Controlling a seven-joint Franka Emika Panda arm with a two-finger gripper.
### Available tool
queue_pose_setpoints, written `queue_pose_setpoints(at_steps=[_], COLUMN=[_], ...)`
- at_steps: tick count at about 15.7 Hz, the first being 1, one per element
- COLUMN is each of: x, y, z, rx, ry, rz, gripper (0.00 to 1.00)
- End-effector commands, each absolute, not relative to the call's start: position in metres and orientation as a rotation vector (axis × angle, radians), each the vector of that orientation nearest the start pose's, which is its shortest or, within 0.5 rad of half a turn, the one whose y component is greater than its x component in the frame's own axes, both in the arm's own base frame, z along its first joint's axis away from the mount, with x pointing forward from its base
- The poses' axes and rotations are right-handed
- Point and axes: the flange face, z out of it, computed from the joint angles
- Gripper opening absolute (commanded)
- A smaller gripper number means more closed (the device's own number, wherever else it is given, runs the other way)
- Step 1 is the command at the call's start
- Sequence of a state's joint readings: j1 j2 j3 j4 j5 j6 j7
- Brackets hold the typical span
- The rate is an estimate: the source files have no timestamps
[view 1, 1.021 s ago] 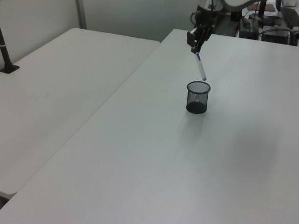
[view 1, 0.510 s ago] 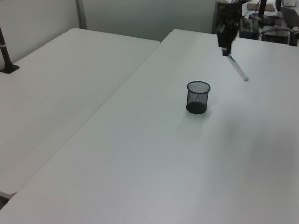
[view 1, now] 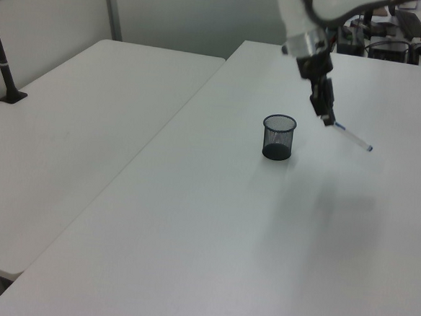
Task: Remove the marker
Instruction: 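Lift the marker up out of the cup, then lower the marker onto the table beside the cup and release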
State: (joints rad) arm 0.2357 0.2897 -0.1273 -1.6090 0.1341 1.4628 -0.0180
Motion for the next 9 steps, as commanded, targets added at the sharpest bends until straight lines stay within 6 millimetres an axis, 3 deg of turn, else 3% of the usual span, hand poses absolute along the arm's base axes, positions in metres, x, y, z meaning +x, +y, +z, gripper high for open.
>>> queue_pose_setpoints(at_steps=[1,9], x=[0.597,0.608], y=[0.105,0.128], z=[0.395,0.321], rx=[-2.988,-3.003], ry=[-0.234,-0.249], rz=[0.708,0.771], gripper=[0.21,0.24])
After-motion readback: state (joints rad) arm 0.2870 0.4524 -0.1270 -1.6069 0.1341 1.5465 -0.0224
